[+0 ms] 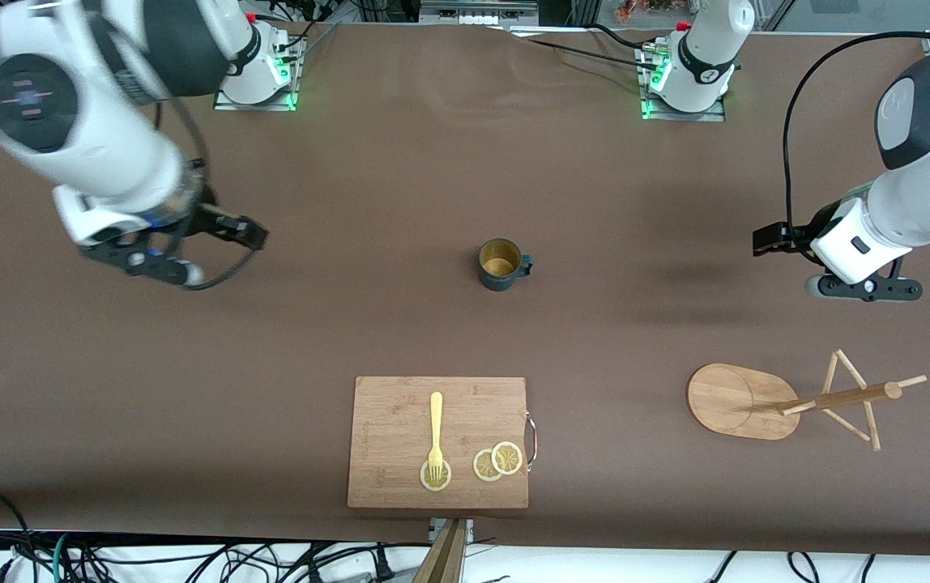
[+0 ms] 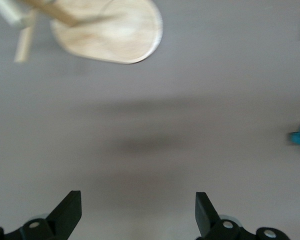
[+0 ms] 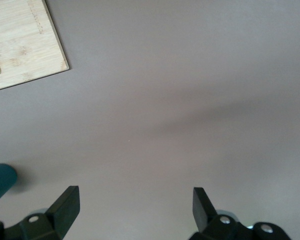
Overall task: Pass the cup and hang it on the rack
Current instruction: 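Release the mug with the right gripper while the left gripper reaches in, then move the left gripper toward the mug handle while the right gripper withdraws, then close the left gripper on the teal mug handle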
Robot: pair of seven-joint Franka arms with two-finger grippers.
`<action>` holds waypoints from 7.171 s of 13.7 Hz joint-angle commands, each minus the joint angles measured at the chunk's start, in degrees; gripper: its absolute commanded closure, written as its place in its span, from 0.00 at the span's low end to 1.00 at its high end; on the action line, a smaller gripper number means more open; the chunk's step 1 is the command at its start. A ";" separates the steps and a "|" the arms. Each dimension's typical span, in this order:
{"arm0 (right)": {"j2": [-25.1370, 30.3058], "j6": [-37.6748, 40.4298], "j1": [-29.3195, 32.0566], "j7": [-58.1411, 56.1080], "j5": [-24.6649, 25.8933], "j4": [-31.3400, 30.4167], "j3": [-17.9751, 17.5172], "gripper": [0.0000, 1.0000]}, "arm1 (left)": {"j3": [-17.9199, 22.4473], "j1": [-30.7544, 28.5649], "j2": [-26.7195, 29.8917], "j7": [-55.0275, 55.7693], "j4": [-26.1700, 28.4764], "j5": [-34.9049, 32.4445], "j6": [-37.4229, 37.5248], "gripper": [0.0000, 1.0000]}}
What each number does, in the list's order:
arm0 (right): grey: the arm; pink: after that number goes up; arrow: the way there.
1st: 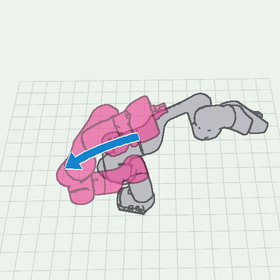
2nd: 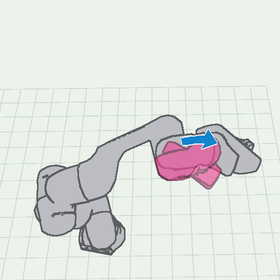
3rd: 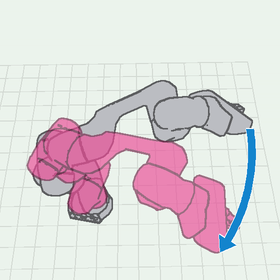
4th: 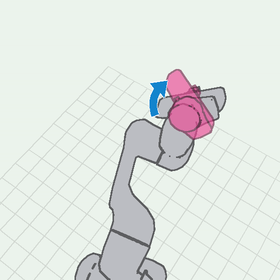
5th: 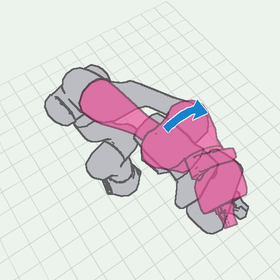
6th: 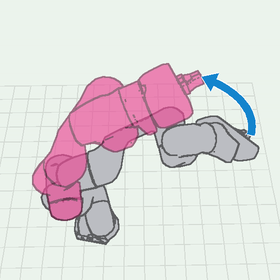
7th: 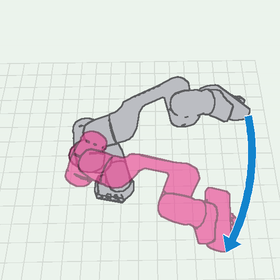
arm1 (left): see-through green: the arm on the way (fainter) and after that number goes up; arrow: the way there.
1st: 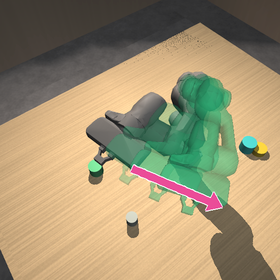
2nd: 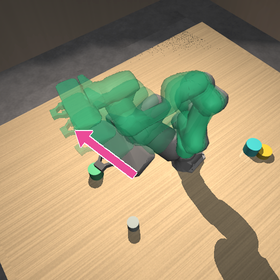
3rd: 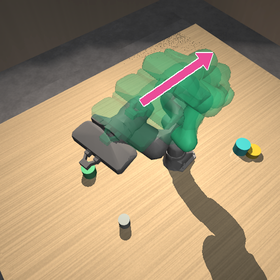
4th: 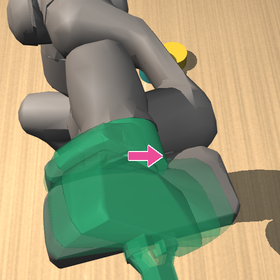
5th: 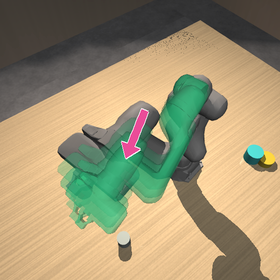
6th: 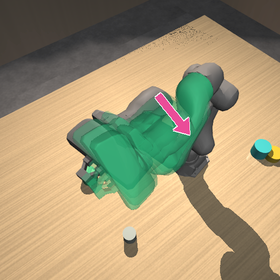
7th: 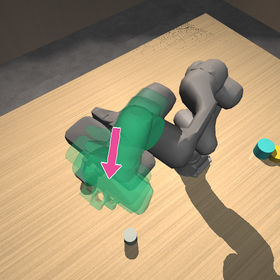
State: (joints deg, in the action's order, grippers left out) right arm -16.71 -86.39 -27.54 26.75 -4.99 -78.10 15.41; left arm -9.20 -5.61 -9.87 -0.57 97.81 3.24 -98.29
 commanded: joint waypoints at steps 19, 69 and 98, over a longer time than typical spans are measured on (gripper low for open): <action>17.32 -9.94 32.47 -32.47 -0.45 -24.03 -9.26 0.00 | -14.71 -10.21 -12.61 -81.47 23.22 45.34 -35.57 0.00; 16.27 -12.48 32.47 -32.11 2.71 -20.60 -14.97 0.00 | -25.78 -6.61 -38.03 -151.13 16.89 79.90 -35.04 0.38; 15.83 -6.88 32.38 -32.38 2.26 -17.88 -14.53 0.00 | -24.99 -14.24 -30.57 -153.34 24.43 79.99 -32.68 1.00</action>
State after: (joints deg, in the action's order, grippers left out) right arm -0.98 -95.78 4.41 -5.06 -1.76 -97.36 1.07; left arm -34.14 -17.10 -46.03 -153.76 117.44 81.22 -132.64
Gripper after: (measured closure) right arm 0.000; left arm 0.789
